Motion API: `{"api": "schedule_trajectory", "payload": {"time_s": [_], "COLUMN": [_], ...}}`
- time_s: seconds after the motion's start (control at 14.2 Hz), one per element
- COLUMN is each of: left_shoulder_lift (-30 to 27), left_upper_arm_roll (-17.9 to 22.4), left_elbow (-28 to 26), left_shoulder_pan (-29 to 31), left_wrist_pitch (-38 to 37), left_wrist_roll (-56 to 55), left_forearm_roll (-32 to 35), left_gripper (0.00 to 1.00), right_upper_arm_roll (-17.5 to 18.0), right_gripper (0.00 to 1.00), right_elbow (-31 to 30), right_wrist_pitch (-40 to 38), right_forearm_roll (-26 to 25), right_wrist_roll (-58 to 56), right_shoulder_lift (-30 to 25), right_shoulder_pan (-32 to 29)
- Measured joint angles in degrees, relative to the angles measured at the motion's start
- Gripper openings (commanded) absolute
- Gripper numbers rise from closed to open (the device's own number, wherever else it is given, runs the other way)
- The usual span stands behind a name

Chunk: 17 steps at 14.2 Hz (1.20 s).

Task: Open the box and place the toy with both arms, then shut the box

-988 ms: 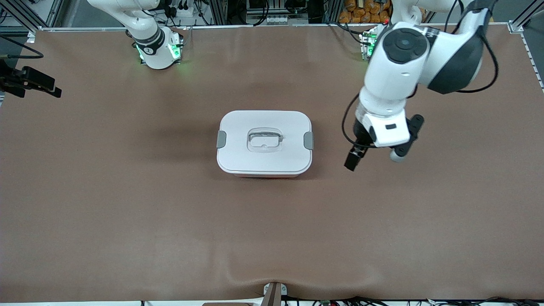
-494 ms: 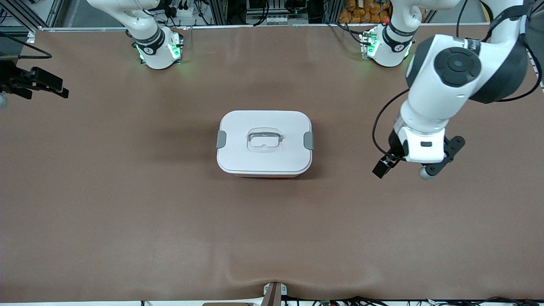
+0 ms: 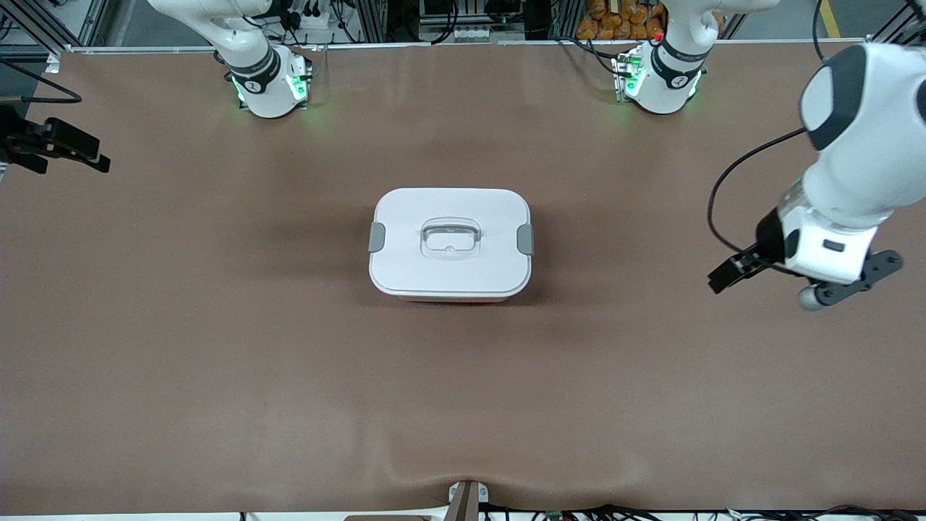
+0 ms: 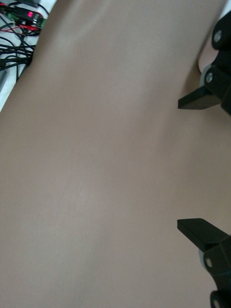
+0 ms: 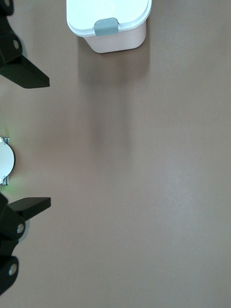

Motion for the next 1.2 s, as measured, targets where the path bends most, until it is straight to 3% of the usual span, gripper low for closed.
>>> {"api": "schedule_trajectory", "payload": {"time_s": [0.64, 0.85, 1.2], "left_shoulder_lift": [-12.23, -15.03, -13.97], "left_upper_arm_roll": [2.39, 2.44, 3.06], "left_elbow": [1.51, 0.79, 0.29], "left_shoulder_pan": [2.27, 3.35, 5.33], "left_wrist_pitch": [-19.20, -21.63, -21.52], "left_wrist_roll": [14.46, 18.52, 27.01], "left_forearm_roll": [-0.88, -0.99, -1.02], "left_gripper": [1.00, 1.00, 1.00], "right_upper_arm_roll": [-0.23, -0.23, -0.23], "right_gripper": [1.00, 1.00, 1.00], "right_elbow": [-0.11, -0.13, -0.13], "right_wrist_pitch": [0.29, 1.94, 2.23], "right_forearm_roll": [-0.03, -0.03, -0.04], "right_wrist_roll": [0.00, 0.00, 0.00], "right_shoulder_lift": [0.03, 0.04, 0.04], "right_shoulder_pan": [-0.49, -0.51, -0.54]}}
